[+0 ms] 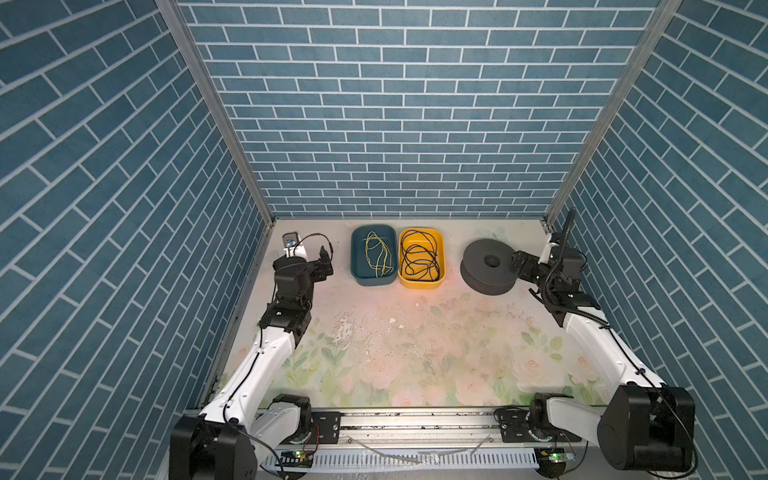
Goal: Wrap the cables
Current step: 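Raise the left gripper toward the teal tub while the right moves over the spool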
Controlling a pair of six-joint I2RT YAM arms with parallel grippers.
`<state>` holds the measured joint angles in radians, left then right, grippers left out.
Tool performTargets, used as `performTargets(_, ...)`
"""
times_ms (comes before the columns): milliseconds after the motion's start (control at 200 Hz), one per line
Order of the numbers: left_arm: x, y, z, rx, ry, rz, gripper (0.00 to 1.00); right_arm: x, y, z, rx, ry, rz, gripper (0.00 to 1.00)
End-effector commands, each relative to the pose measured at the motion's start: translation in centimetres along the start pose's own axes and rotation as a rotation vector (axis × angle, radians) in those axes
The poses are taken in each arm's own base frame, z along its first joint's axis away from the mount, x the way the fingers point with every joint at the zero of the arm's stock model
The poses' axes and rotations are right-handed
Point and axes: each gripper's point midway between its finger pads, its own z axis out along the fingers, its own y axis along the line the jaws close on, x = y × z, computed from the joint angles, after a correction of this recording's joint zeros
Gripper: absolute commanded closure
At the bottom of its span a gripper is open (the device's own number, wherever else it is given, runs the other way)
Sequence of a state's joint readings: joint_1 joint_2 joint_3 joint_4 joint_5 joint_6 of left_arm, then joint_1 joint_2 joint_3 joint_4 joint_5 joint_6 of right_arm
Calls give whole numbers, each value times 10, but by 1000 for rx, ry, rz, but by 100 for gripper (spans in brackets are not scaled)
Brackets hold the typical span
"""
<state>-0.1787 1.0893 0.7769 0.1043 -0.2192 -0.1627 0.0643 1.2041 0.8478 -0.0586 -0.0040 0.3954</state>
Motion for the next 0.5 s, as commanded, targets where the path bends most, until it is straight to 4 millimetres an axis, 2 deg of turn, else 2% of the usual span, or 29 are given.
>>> performTargets(0,43,-19,-2,32,254,53,6,23,16,3,-29,152,69,1)
performTargets(105,48,-34,-6,51,327,91,6,30,36,8,-67,202,77,1)
performTargets(230,63,-48,-14,125,450,87,14,39,61,12,-95,260,30,5)
performTargets(285,69,-53,-19,150,511,85,17,43,63,14,-81,283,22,8)
performTargets(385,82,-58,-28,185,608,90,17,45,60,17,-61,297,24,11)
performTargets(490,103,-61,-36,214,704,102,19,49,53,17,-32,295,32,14)
